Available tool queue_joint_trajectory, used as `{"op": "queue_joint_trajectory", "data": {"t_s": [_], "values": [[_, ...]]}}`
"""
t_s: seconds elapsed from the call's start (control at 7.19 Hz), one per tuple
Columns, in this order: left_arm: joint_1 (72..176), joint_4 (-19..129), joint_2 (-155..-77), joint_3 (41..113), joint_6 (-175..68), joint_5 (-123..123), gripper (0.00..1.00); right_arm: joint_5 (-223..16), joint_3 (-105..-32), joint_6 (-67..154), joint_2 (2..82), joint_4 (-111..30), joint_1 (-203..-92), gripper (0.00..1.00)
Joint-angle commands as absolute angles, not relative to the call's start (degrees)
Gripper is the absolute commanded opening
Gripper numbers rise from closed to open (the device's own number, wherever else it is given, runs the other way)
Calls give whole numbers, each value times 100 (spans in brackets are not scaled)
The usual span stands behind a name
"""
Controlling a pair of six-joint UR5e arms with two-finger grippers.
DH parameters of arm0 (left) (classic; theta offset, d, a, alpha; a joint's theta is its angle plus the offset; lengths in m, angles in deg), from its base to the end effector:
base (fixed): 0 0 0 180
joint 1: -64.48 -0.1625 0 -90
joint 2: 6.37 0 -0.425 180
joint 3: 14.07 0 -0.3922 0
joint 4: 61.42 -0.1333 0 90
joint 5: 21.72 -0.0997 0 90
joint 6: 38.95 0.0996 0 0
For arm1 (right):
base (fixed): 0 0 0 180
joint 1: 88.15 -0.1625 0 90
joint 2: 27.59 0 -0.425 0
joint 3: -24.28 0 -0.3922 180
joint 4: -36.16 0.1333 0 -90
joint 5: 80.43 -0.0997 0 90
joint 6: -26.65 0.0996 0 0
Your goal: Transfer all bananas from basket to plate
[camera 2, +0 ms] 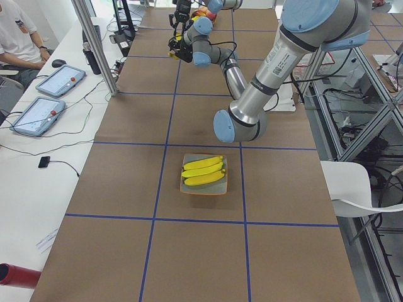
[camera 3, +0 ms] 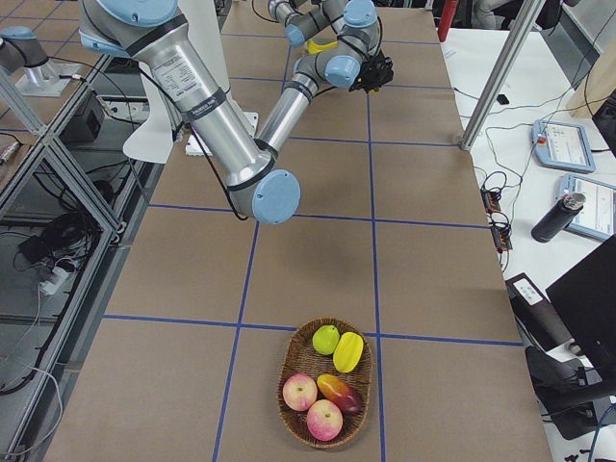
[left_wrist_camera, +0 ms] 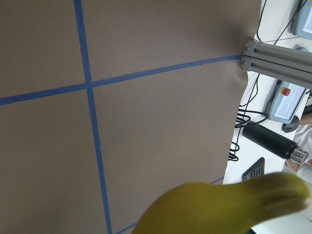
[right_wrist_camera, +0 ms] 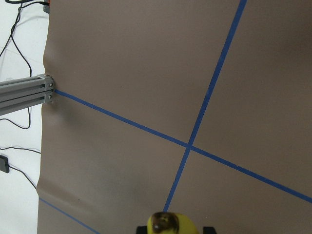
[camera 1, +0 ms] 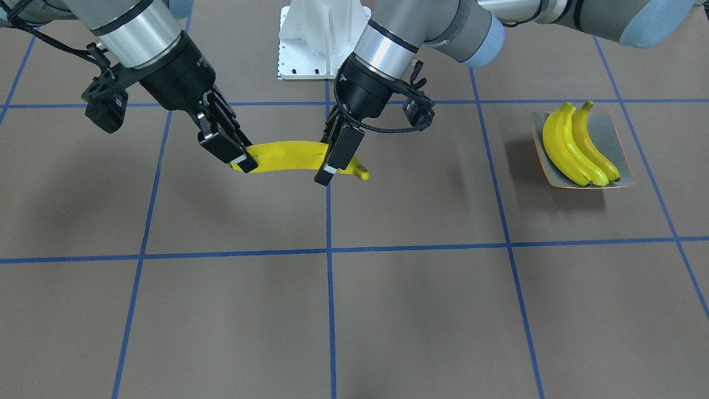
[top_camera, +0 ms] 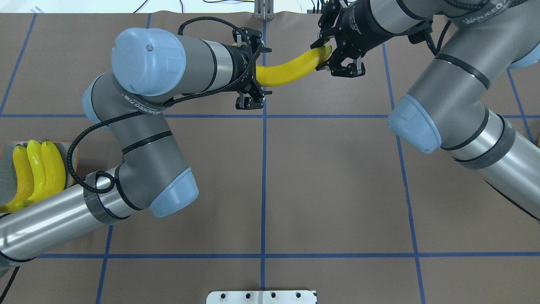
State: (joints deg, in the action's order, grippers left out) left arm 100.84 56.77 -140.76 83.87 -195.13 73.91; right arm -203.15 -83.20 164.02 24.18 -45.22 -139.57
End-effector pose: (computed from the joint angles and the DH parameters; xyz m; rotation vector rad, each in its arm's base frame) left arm 0.4512 -0.4855 0.0737 -0.4889 1.4841 -1.3890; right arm -0.3137 -0.5207 0.1188 -0.5019 -1.1824 1.1828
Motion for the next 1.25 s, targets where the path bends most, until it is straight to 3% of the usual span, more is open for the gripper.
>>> {"op": "queue_joint_trajectory", "data": {"t_s": [0.0, 0.42, 0.56, 0.97, 1.11], "values": [[10078, 5671, -14075, 8393, -19513, 7391, 0, -20322, -8321, 16402, 2417, -4523, -13965, 0], [10069, 5619, -14075, 8401, -19242, 7408, 0, -20348, -8338, 16306, 2435, -4488, -14000, 0], [10069, 5609, -14075, 8410, -19232, 7417, 0, -20322, -8425, 16253, 2565, -4461, -13992, 99], [10078, 5618, -13988, 8498, -19058, 7452, 0, -20313, -8487, 16244, 2663, -4452, -14079, 100], [10078, 5618, -13674, 8829, -18699, 7470, 0, -20330, -8540, 16183, 2811, -4452, -14175, 100]]}}
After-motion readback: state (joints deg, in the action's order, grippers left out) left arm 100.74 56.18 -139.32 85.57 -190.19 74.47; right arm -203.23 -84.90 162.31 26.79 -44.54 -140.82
